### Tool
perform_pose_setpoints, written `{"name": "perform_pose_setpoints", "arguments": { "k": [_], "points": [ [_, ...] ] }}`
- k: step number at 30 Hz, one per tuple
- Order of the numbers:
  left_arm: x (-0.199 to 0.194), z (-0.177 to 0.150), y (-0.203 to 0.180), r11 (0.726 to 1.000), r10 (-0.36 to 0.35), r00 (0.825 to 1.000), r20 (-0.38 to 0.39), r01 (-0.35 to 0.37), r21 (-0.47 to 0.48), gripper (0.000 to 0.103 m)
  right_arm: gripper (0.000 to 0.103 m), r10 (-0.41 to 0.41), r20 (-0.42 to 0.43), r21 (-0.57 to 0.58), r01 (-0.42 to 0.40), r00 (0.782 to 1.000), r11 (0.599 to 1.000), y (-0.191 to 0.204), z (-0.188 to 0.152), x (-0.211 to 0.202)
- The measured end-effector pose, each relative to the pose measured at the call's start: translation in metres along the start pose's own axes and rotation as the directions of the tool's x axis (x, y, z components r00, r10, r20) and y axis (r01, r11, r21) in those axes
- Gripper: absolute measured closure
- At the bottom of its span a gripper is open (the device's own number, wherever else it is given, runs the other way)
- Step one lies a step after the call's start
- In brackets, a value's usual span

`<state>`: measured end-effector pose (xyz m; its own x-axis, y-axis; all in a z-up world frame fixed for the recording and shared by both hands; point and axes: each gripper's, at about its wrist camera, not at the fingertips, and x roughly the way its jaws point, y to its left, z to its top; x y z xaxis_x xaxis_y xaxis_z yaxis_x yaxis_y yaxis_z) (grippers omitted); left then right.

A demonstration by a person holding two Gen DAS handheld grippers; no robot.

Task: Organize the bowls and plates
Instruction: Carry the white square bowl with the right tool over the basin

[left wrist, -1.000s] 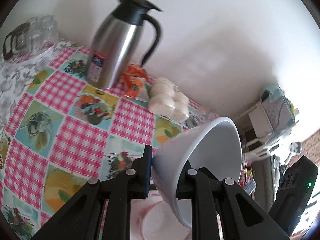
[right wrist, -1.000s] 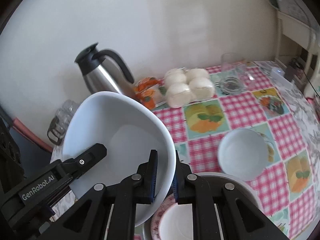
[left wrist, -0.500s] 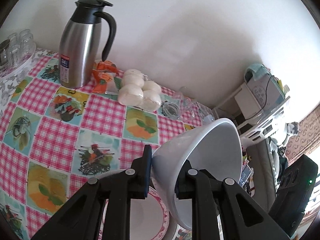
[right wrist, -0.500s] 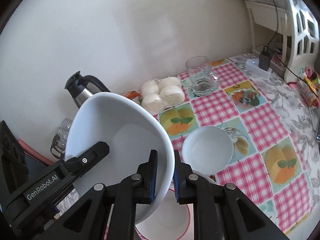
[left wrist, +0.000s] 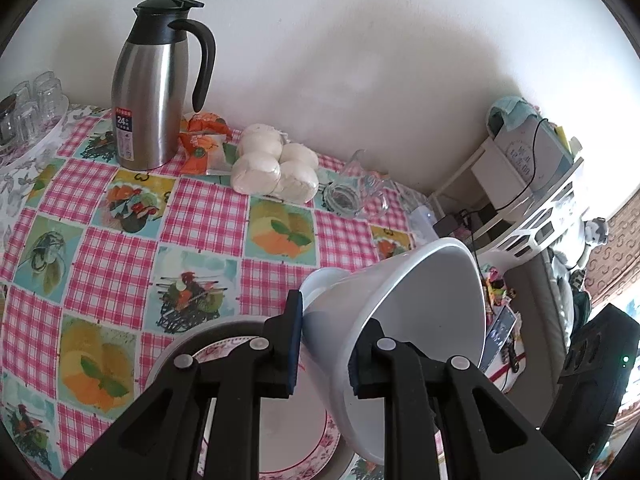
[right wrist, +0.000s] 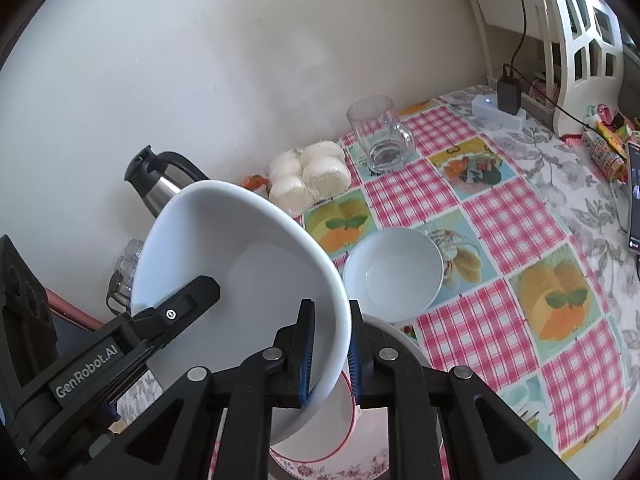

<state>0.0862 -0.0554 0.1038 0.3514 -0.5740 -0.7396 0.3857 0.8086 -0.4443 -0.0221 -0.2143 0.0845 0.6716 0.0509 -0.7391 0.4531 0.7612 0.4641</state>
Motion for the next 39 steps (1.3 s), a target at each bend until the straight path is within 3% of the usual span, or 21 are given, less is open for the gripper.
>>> {"name": "perform_pose_setpoints", "arguments": {
  "k": [39],
  "points": [
    [0.009, -0.041, 0.042, 0.992, 0.116, 0.987, -0.108, -0.121, -0.042, 0.083, 0.085, -0.047, -0.167, -0.062, 0.037, 0.985, 0.997, 0.007, -0.056, 0.036]
  ]
}}
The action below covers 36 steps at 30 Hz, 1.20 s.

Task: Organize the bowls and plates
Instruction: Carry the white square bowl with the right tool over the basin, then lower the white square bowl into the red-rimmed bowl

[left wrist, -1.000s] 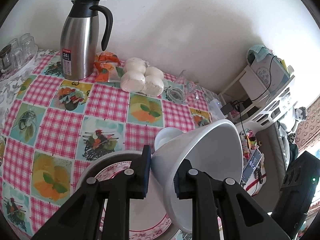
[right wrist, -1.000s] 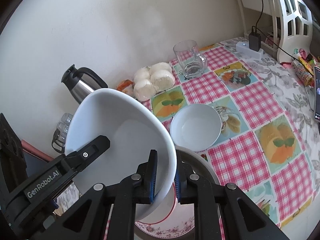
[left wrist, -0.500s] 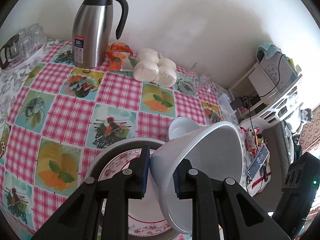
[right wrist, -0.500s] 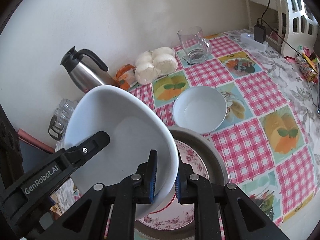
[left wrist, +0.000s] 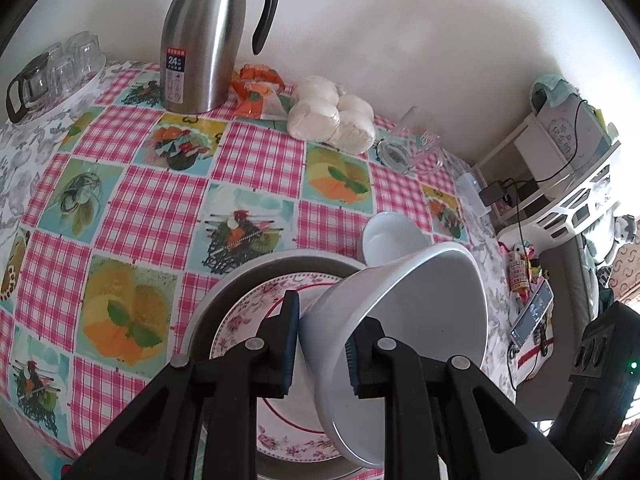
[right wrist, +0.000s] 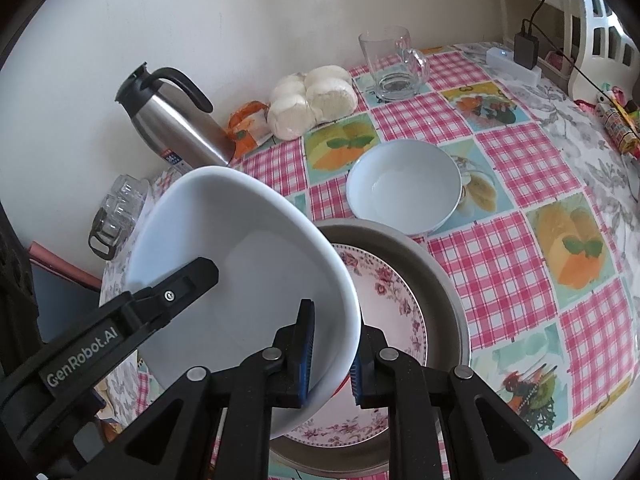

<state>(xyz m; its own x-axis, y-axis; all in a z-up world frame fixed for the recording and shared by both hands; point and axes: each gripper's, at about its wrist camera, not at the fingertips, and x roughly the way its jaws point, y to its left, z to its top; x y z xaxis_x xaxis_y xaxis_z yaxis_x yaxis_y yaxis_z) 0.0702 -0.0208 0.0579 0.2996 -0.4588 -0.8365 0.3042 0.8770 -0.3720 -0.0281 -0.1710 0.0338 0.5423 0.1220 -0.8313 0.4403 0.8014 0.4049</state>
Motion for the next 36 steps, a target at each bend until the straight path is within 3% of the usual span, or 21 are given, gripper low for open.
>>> {"name": "perform_pose_setpoints", "arguments": {
  "k": [7, 31, 36],
  "points": [
    [0.014, -0.003, 0.003, 0.999, 0.032, 0.998, -0.055, -0.032, -0.005, 0.083, 0.085, -0.030, -0.025, 0.011, 0.030, 0.999, 0.999, -0.004, -0.003, 0.008],
    [0.013, -0.005, 0.009, 0.998, 0.053, 0.997, -0.056, -0.054, -0.012, 0.082, 0.081, -0.076, -0.035, -0.050, 0.074, 0.997, 0.996, 0.005, -0.004, 0.008],
    [0.014, -0.005, 0.013, 0.996, 0.086, 0.995, -0.042, -0.087, -0.014, 0.082, 0.081, -0.082, -0.035, -0.059, 0.080, 0.996, 0.995, 0.006, -0.005, 0.008]
  ]
}}
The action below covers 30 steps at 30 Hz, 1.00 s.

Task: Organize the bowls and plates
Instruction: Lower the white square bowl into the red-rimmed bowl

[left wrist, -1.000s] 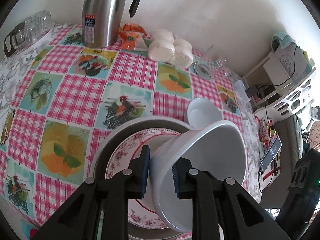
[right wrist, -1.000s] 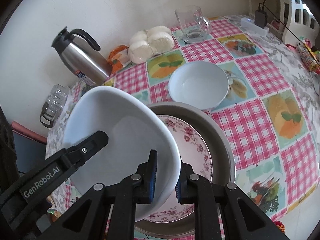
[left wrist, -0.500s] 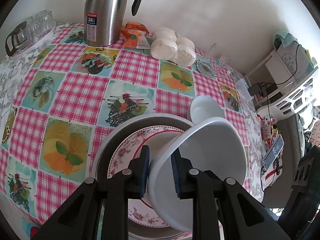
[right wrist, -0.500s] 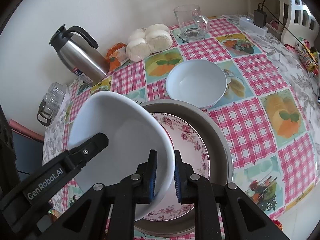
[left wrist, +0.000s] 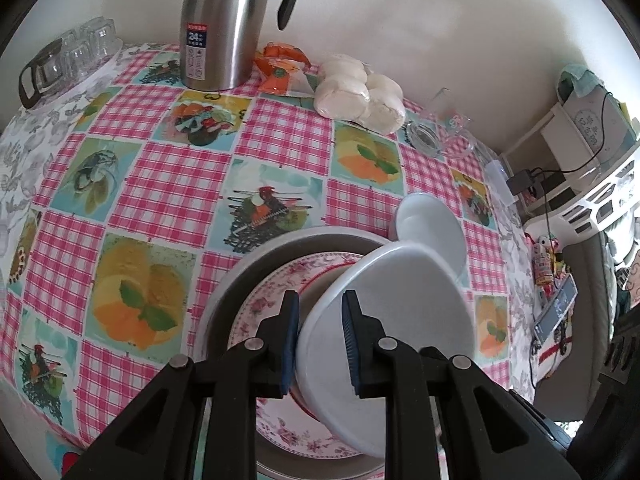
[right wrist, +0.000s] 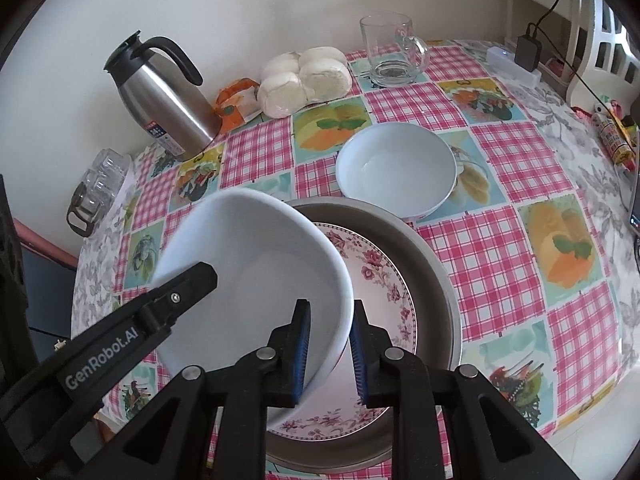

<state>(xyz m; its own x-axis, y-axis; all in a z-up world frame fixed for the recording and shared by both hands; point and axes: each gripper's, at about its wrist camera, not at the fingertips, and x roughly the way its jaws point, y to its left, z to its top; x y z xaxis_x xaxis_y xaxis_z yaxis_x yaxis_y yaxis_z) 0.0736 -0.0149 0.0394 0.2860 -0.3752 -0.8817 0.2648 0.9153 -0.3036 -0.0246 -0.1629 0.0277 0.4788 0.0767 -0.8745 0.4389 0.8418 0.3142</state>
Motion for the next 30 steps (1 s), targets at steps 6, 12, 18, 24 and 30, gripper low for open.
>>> {"name": "perform_pose_setpoints", "arguments": {
  "k": [6, 12, 18, 24, 30],
  "points": [
    [0.001, 0.001, 0.004, 1.000, -0.002, 1.000, 0.002, 0.002, -0.008, 0.082, 0.080, 0.004, 0.000, -0.003, -0.004, 1.000, 1.000, 0.001, 0.000, 0.000],
    [0.000, 0.000, 0.004, 1.000, -0.006, 1.000, 0.002, 0.006, -0.011, 0.082, 0.080, 0.019, -0.002, 0.008, -0.019, 1.000, 1.000, -0.001, 0.001, 0.000],
    [-0.008, 0.001, 0.005, 1.000, -0.016, 1.000, 0.027, 0.016, -0.007, 0.082, 0.080, 0.020, -0.004, 0.024, -0.020, 1.000, 1.000, -0.005, 0.002, 0.001],
    [-0.013, 0.001, 0.004, 0.999, -0.032, 0.999, 0.042, 0.032, -0.005, 0.082, 0.080, 0.019, -0.013, 0.054, -0.018, 1.000, 0.998, -0.014, 0.005, 0.004],
    [-0.014, 0.001, 0.004, 0.999, -0.035, 0.998, 0.043, 0.036, -0.006, 0.082, 0.076, 0.029, -0.025, 0.064, -0.027, 0.999, 0.998, -0.017, 0.005, 0.009]
  ]
}}
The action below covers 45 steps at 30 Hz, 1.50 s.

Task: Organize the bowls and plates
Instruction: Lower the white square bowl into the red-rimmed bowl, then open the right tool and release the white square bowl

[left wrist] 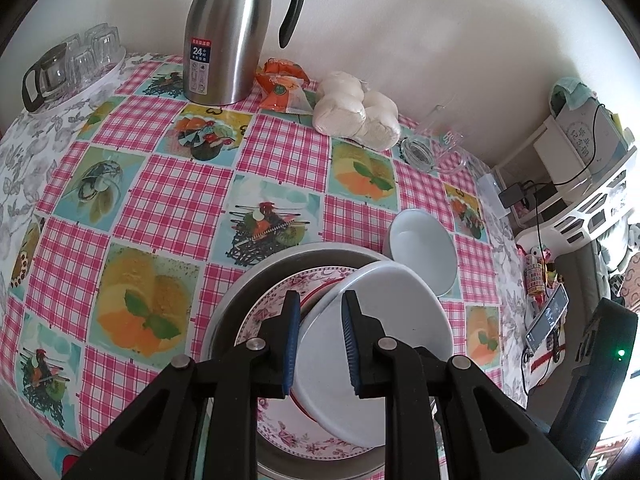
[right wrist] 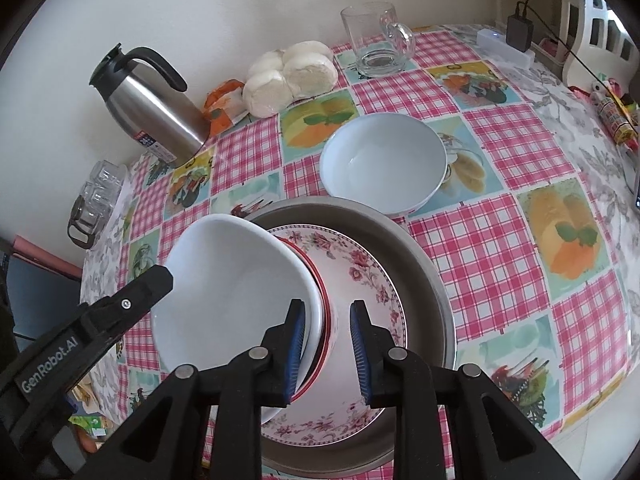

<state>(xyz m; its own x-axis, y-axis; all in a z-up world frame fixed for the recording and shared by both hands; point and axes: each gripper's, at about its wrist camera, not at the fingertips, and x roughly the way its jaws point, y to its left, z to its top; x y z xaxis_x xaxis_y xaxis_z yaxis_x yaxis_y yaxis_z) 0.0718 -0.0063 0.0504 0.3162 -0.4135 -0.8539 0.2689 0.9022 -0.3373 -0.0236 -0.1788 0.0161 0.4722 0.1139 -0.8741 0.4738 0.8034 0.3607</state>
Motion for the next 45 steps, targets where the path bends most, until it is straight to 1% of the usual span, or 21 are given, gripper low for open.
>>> {"name": "perform_pose_setpoints", "arguments": {
  "k": [5, 9, 16, 21, 23, 25, 26, 27, 28, 30, 33, 35, 36, 37, 41, 45],
  "points": [
    [0.000, 0.000, 0.000, 1.000, 0.002, 1.000, -0.001, -0.002, 0.001, 0.082, 0.074, -0.002, -0.005, -0.003, 0.002, 1.000, 1.000, 0.000, -0.001, 0.001],
    [-0.001, -0.001, 0.002, 1.000, -0.001, 1.000, 0.003, 0.001, -0.005, 0.082, 0.074, -0.002, 0.013, -0.009, 0.002, 1.000, 1.000, 0.001, -0.001, -0.004],
    [-0.015, -0.002, -0.001, 1.000, -0.012, 0.998, 0.056, 0.012, 0.004, 0.081, 0.074, 0.010, 0.063, -0.018, -0.009, 0.998, 1.000, 0.005, -0.001, -0.016],
    [-0.022, -0.001, 0.002, 1.000, -0.019, 0.996, 0.088, 0.020, -0.012, 0.080, 0.074, 0.017, 0.100, -0.021, -0.015, 0.995, 1.000, 0.007, 0.001, -0.023],
    [-0.023, 0.000, 0.004, 1.000, -0.001, 0.996, 0.094, 0.004, -0.025, 0.073, 0.068, 0.016, 0.111, -0.020, -0.014, 0.994, 1.000, 0.007, 0.001, -0.025],
    [-0.024, 0.000, 0.007, 0.999, 0.023, 0.995, 0.097, -0.020, -0.038, 0.062, 0.056, 0.009, 0.118, -0.019, -0.007, 0.993, 1.000, 0.007, 0.002, -0.026],
    [-0.024, 0.001, 0.008, 0.999, 0.030, 0.995, 0.098, -0.026, -0.042, 0.060, 0.055, 0.006, 0.122, -0.019, -0.004, 0.992, 1.000, 0.007, 0.002, -0.027],
    [-0.024, 0.001, 0.009, 0.998, 0.037, 0.994, 0.099, -0.032, -0.046, 0.056, 0.054, 0.006, 0.125, -0.018, -0.003, 0.992, 1.000, 0.007, 0.002, -0.028],
    [-0.023, 0.001, 0.010, 0.998, 0.052, 0.994, 0.100, -0.047, -0.050, 0.047, 0.052, 0.006, 0.127, -0.019, -0.004, 0.992, 1.000, 0.007, 0.002, -0.028],
    [-0.021, 0.002, 0.011, 0.996, 0.078, 0.992, 0.098, -0.074, -0.049, 0.035, 0.049, 0.000, 0.131, -0.018, 0.002, 0.991, 1.000, 0.007, 0.002, -0.028],
    [-0.015, 0.002, 0.013, 0.993, 0.108, 0.991, 0.083, -0.104, -0.046, 0.033, 0.044, -0.006, 0.132, -0.015, 0.008, 0.991, 1.000, 0.006, 0.003, -0.028],
    [-0.013, 0.002, 0.014, 0.992, 0.124, 0.989, 0.078, -0.121, -0.044, 0.027, 0.040, -0.010, 0.135, -0.011, 0.012, 0.991, 1.000, 0.005, 0.003, -0.028],
    [-0.012, 0.001, 0.014, 0.990, 0.135, 0.988, 0.080, -0.132, -0.042, 0.021, 0.038, -0.011, 0.137, -0.009, 0.012, 0.991, 1.000, 0.004, 0.003, -0.028],
    [-0.012, 0.001, 0.014, 0.990, 0.139, 0.987, 0.083, -0.136, -0.040, 0.019, 0.038, -0.011, 0.139, -0.008, 0.012, 0.990, 1.000, 0.003, 0.003, -0.028],
    [-0.014, 0.001, 0.014, 0.989, 0.148, 0.984, 0.099, -0.145, -0.036, 0.019, 0.035, -0.002, 0.153, -0.011, 0.004, 0.988, 1.000, 0.003, 0.004, -0.029],
    [-0.013, 0.002, 0.017, 0.984, 0.174, 0.979, 0.103, -0.171, -0.044, 0.019, 0.026, 0.003, 0.179, -0.023, 0.001, 0.984, 1.000, 0.004, 0.004, -0.032]
  ]
}}
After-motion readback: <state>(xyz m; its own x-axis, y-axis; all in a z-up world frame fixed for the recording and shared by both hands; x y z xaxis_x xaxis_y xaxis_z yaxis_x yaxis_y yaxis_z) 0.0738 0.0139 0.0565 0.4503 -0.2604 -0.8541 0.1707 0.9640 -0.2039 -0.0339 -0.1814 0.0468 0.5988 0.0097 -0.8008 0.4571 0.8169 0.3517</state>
